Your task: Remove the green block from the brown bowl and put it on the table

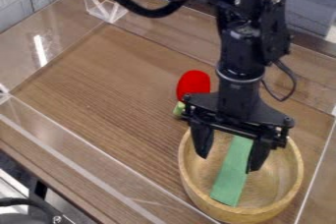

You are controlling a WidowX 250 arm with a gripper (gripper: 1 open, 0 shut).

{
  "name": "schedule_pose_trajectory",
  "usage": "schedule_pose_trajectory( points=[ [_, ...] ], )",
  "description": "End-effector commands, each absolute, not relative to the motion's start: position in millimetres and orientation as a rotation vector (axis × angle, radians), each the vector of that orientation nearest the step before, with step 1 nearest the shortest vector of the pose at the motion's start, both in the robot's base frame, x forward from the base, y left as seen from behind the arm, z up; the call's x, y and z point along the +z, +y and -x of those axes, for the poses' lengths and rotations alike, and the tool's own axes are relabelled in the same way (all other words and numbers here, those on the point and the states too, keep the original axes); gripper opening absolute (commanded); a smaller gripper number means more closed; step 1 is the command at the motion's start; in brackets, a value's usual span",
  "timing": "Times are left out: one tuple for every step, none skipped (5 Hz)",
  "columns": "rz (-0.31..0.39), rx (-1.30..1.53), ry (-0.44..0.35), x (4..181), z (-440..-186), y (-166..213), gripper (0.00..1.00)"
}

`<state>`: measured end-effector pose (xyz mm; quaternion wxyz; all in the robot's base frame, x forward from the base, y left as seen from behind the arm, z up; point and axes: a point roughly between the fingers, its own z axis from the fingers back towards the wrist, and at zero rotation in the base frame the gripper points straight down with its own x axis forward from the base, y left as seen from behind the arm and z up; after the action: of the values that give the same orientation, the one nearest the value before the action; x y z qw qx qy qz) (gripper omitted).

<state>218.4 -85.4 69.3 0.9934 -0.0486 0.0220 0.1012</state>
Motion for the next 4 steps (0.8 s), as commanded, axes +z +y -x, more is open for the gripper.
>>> schedule_pose_trajectory(
  points=[
    [0.116,0.22,0.004,75.0,-224.0,-78.6,1.0],
    [0.118,0.201,0.004,72.9,-220.9,-77.5,1.0],
    [0.119,0.182,0.001,72.5,-218.9,-77.4,1.0],
    [0.119,0.162,-0.003,68.3,-218.6,-80.5,1.0]
  ],
)
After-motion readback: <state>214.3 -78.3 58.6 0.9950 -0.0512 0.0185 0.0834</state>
